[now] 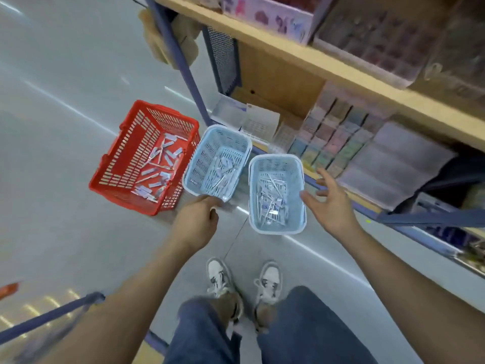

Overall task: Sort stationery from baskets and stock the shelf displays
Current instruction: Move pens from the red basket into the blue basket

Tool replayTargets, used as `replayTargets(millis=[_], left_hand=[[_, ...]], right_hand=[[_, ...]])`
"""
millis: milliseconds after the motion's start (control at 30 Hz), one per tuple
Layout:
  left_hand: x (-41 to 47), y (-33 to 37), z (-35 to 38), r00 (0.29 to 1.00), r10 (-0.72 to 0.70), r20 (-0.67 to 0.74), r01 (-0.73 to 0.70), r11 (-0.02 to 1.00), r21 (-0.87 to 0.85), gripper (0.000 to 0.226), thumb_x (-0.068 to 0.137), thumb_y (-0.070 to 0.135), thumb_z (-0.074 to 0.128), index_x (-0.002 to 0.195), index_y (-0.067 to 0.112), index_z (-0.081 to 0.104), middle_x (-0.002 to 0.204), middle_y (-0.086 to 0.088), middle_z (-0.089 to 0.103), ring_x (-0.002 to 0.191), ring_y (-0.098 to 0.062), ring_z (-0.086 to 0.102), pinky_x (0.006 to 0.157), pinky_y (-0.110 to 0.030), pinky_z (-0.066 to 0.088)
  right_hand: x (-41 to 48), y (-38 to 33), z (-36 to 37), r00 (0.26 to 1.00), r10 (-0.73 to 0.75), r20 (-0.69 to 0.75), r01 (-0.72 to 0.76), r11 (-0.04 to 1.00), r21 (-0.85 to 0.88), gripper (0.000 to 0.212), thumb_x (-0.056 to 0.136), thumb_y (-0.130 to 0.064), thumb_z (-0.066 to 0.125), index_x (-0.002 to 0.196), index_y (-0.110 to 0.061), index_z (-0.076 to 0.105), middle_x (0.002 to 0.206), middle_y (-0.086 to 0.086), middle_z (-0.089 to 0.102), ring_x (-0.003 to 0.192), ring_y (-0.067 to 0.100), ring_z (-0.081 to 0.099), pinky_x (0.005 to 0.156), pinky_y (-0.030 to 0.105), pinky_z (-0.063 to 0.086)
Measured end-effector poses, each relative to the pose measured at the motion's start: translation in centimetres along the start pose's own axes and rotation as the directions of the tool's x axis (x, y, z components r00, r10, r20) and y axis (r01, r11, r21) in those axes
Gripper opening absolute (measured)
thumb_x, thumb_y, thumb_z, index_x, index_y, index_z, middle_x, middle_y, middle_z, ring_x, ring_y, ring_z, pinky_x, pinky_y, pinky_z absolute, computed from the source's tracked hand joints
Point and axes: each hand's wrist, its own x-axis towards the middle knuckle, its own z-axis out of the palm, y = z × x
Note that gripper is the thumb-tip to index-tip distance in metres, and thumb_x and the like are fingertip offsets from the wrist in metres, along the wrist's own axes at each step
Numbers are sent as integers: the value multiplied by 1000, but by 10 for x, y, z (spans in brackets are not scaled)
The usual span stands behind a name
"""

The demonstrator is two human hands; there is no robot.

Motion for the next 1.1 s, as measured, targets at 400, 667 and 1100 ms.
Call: replayTargets(millis=[400,667,1100], left_hand=[[220,-110,214,907,339,249,-416,817,400,34,97,34,43,128,22,49,121,-7,51,114,-30,47,85,-41,48],[295,-121,275,933,316,170,-353,718,600,68,90,71,26,126,17,46,124,-10,38,113,-33,49,80,-44,47],[286,-122,304,834,505,224,-552,747,371,65,81,6,60,140,16,37,118,-9,40,81,-25,50,68,-33,44]], right_hand=[[171,204,160,959,283,-27,-283,936,-211,87,92,-40,61,154,-37,0,153,8,36,130,34,47,98,48,44],[228,268,188,985,142,-99,-165,945,-283,70,98,-14,48,154,-32,10,129,11,59,97,33,64,80,48,55],[198,312,204,895,132,-426,-183,980,-82,36,95,-13,47,129,-25,43,102,9,66,82,35,65,75,43,53]])
